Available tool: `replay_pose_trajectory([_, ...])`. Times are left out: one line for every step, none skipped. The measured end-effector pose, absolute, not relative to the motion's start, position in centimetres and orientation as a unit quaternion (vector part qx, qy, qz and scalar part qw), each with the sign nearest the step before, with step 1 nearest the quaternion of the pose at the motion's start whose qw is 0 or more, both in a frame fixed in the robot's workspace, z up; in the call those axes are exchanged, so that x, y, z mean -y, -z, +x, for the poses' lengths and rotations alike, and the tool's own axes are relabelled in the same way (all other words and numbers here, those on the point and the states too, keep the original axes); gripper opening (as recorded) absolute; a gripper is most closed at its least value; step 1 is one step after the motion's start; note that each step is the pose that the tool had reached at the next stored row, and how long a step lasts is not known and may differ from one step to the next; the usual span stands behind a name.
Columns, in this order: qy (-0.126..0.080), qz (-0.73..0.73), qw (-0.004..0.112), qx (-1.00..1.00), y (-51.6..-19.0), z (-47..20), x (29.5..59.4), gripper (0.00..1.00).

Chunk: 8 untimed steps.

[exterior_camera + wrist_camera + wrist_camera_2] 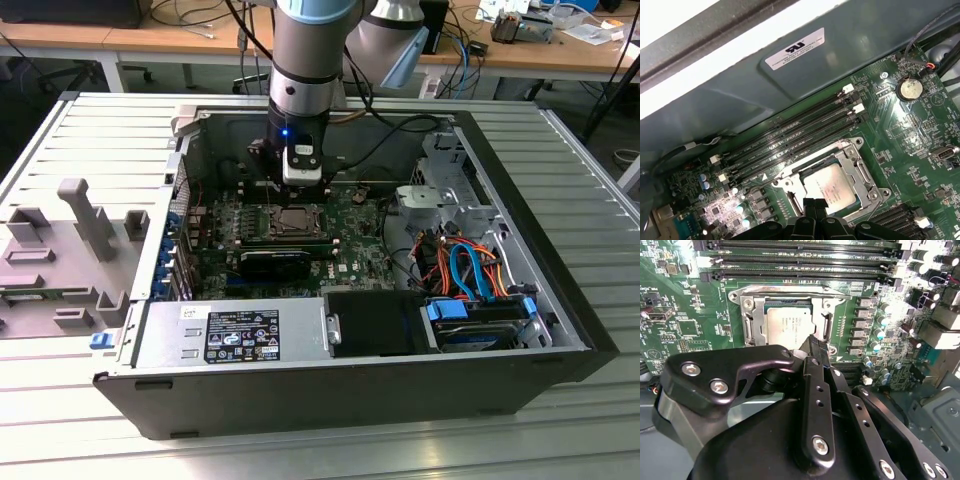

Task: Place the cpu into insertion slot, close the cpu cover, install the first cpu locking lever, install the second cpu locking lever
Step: 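Install the first cpu locking lever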

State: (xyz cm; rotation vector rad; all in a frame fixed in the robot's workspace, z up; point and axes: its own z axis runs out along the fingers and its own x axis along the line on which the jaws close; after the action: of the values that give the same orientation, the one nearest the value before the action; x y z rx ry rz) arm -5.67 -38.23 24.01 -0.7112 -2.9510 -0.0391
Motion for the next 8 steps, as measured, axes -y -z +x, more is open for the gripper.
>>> replay_pose_trajectory([0.013, -0.232, 0.053, 0.971, -24.01, -5.67, 38.23, 0.11])
replay_pose_trajectory([0.013, -0.231, 0.053, 0.971, -24.01, -5.67, 38.22, 0.11])
replay_pose_trajectory([0.013, -0.229, 0.053, 0.972, -24.01, -5.67, 38.22, 0.11])
replay_pose_trajectory([0.013, -0.227, 0.053, 0.972, -24.01, -5.67, 38.22, 0.11])
replay_pose_trajectory([0.012, -0.225, 0.053, 0.973, -24.01, -5.67, 38.22, 0.11])
replay_pose_trajectory([0.012, -0.222, 0.053, 0.974, -24.01, -5.67, 38.23, 0.11])
replay_pose_trajectory([0.012, -0.22, 0.053, 0.974, -24.01, -5.67, 38.22, 0.11])
replay_pose_trajectory([0.012, -0.219, 0.053, 0.974, -24.01, -5.67, 38.22, 0.11])
